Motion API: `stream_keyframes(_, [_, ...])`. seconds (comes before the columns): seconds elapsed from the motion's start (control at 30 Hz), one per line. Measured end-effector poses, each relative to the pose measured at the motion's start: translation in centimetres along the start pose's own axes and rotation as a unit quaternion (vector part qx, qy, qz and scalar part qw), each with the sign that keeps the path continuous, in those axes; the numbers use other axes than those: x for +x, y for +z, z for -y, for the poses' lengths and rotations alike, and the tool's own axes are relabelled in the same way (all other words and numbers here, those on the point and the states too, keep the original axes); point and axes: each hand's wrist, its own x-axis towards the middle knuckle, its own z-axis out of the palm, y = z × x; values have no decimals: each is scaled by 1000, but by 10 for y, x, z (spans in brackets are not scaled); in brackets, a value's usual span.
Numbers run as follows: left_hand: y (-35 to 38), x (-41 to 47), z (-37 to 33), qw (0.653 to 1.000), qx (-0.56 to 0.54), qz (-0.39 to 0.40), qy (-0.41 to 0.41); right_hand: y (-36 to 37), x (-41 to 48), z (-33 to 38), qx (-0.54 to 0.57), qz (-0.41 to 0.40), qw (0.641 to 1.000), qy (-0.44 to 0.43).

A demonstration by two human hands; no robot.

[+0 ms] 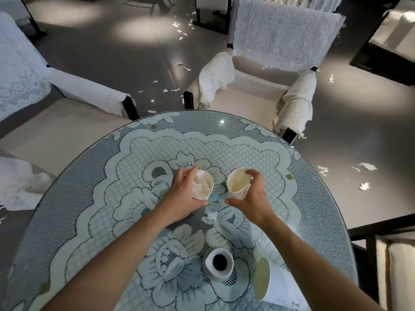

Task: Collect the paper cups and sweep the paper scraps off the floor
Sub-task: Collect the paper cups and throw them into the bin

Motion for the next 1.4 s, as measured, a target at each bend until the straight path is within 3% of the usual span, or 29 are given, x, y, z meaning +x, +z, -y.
stream_keyframes(0.4, [-6, -13, 1, 1000, 4, 1, -9, -6, -14, 3, -92, -53, 994, -14])
stream_keyframes(0.47, [-9, -17, 2, 1000, 1, -4, -11, -8, -20, 17, -148, -71, 985, -57])
stream_keyframes(0.53, [-13, -21, 6, 1000, -7, -11, -11, -7, -23, 30, -208, -87, 962, -156])
stream_keyframes(0.63, [-19, -29, 15, 1000, -11, -19, -15, 6, -24, 47, -229, 17, 946, -230])
stream_keyframes(0.73, [-24, -39, 24, 999, -13, -26, -26, 27, -21, 49, -257, 162, 934, -188])
stream_keyframes(0.9, [-28, -49, 36, 999, -22, -33, -35, 44, -15, 35, -287, 208, 931, -92])
stream_keyframes(1.0, [-29, -52, 40, 999, -22, -32, -34, 45, -14, 37, -311, 240, 916, -77])
stream_keyframes(1.07, [-28, -52, 39, 999, -22, -30, -30, 43, -13, 48, -259, 217, 939, -71])
stream_keyframes(1.13, [-26, -50, 34, 999, -21, -27, -16, 37, -7, 62, -93, 143, 984, -44])
stream_keyframes(1.2, [-23, -47, 26, 1000, -22, -20, -4, 31, 0, 82, 14, 114, 993, -37])
stream_keyframes(1.27, [-19, -43, 18, 999, -33, -16, -2, 31, 4, 93, 17, 122, 991, -56])
stream_keyframes(1.4, [-13, -36, 6, 999, -39, -2, 5, 30, 2, 89, -100, 111, 985, -91])
